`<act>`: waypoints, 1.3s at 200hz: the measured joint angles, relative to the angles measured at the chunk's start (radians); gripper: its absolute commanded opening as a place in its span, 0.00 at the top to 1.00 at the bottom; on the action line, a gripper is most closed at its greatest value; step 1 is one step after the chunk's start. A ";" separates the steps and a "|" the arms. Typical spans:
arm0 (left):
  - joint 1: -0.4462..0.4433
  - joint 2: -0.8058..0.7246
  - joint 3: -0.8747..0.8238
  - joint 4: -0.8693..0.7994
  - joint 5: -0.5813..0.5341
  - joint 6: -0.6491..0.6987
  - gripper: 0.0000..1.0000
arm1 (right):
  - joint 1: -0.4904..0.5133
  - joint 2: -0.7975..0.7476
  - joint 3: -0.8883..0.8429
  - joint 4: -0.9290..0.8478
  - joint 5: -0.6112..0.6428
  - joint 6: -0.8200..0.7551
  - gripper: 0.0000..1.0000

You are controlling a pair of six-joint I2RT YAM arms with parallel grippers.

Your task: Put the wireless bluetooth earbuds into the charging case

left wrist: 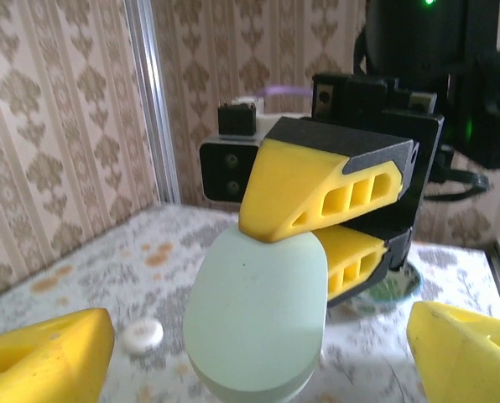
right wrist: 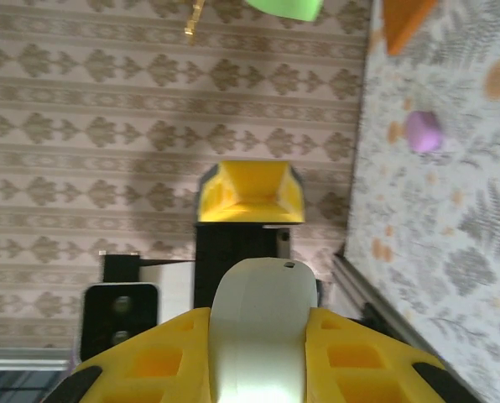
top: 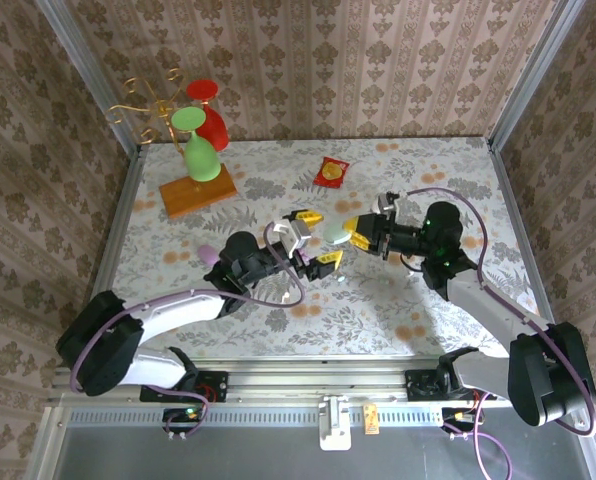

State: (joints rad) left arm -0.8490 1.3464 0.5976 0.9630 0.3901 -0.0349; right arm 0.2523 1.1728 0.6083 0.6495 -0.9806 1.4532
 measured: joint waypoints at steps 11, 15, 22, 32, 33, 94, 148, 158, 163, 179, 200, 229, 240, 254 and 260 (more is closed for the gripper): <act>0.000 0.021 0.000 0.068 -0.005 -0.016 0.13 | 0.000 0.004 0.000 0.077 0.001 0.069 0.83; 0.001 0.028 0.000 0.090 -0.006 -0.019 0.14 | 0.000 0.006 0.001 0.101 0.001 0.090 0.83; 0.002 0.040 0.000 0.126 -0.006 -0.026 0.15 | 0.000 0.008 0.003 0.135 0.003 0.126 0.83; 0.005 0.052 0.000 0.164 -0.005 -0.029 0.17 | 0.000 0.010 0.010 0.166 0.004 0.164 0.83; 0.005 0.053 0.000 0.167 -0.005 -0.030 0.17 | 0.000 0.010 0.010 0.168 0.005 0.167 0.83; 0.006 0.066 0.024 0.256 0.019 -0.055 0.30 | 0.013 0.004 0.034 0.219 0.028 0.256 0.83; 0.006 0.084 0.060 0.273 0.066 -0.079 0.34 | 0.039 -0.012 0.034 0.224 0.039 0.264 0.84; 0.006 0.089 0.061 0.273 0.072 -0.079 0.31 | 0.039 -0.014 0.034 0.225 0.042 0.270 0.84; 0.006 0.092 0.061 0.273 0.077 -0.082 0.31 | 0.040 -0.014 0.034 0.227 0.042 0.272 0.84; 0.006 0.101 0.061 0.273 0.085 -0.084 0.33 | 0.040 -0.015 0.034 0.238 0.048 0.280 0.84; 0.006 0.108 0.061 0.272 0.088 -0.089 0.41 | 0.040 -0.015 0.034 0.242 0.053 0.283 0.84; 0.006 0.108 0.067 0.274 0.093 -0.093 0.41 | 0.040 -0.015 0.034 0.243 0.054 0.283 0.84; 0.006 0.108 0.071 0.273 0.097 -0.094 0.40 | 0.040 -0.015 0.034 0.243 0.055 0.283 0.84; 0.006 0.108 0.079 0.273 0.101 -0.098 0.41 | 0.041 -0.015 0.034 0.243 0.057 0.283 0.84; 0.006 0.108 0.082 0.273 0.101 -0.100 0.42 | 0.042 -0.015 0.034 0.242 0.057 0.283 0.84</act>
State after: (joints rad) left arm -0.8425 1.4544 0.6800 1.2362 0.4911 -0.1345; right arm 0.2939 1.1576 0.6418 0.8917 -0.9234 1.7363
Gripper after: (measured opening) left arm 0.592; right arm 0.235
